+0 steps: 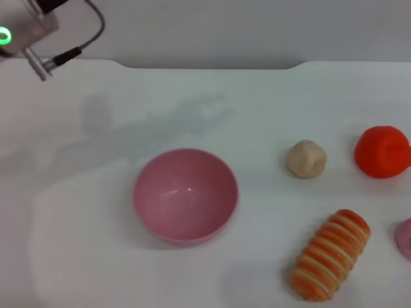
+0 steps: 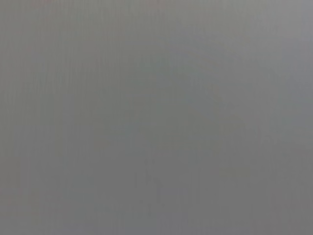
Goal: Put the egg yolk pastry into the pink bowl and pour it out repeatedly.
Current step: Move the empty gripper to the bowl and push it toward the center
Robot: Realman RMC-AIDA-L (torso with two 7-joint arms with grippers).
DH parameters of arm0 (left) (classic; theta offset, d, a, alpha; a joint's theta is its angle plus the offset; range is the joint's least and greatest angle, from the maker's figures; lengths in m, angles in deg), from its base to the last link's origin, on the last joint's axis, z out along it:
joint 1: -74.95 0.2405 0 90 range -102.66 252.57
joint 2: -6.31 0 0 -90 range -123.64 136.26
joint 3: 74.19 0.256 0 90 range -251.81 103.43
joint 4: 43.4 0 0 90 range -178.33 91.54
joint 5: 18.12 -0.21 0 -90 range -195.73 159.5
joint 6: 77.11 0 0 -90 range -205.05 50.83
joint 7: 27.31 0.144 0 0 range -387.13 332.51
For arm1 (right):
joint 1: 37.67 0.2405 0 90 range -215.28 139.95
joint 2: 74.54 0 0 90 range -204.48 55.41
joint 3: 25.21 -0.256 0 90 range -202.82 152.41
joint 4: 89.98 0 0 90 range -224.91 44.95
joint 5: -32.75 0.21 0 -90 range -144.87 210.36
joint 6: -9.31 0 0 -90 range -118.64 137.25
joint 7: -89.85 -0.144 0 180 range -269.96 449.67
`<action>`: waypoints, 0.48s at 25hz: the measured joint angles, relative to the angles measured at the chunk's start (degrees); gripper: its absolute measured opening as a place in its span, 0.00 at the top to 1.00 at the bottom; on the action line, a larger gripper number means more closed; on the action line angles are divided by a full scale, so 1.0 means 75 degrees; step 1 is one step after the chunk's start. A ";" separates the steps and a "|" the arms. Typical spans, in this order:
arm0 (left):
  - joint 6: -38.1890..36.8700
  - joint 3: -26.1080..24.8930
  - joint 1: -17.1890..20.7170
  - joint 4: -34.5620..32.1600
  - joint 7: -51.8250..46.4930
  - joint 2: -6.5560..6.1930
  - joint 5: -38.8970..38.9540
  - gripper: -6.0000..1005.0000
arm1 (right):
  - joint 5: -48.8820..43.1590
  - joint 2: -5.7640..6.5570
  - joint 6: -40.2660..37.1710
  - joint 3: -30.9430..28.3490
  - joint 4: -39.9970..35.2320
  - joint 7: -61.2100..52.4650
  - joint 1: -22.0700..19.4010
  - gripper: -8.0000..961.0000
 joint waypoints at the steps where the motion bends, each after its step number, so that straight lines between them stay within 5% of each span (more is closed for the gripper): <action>1: -0.0355 -0.0838 -0.0195 -0.0909 -0.1458 -0.0072 -0.1871 0.46 | 0.0000 0.0007 -0.0001 0.0001 -0.0005 -0.0006 0.0000 0.51; 6: -0.0507 -0.1840 -0.0515 -0.2436 -0.4126 -0.0052 -0.5025 0.46 | -0.0001 0.0077 -0.0002 0.0001 -0.0009 -0.0017 -0.0006 0.51; 8: -0.0496 -0.2380 -0.0692 -0.3300 -0.5738 0.0153 -0.7286 0.46 | 0.0000 0.0102 -0.0003 0.0000 -0.0011 -0.0018 -0.0021 0.51; 9: -0.0496 -0.2380 -0.0692 -0.3300 -0.5738 0.0153 -0.7286 0.46 | 0.0000 0.0105 -0.0002 0.0001 -0.0013 -0.0019 -0.0027 0.52; 12: -0.0515 -0.2840 -0.0762 -0.4203 -0.7195 0.0413 -0.9579 0.45 | 0.0000 0.0119 -0.0002 0.0001 -0.0017 -0.0021 -0.0040 0.52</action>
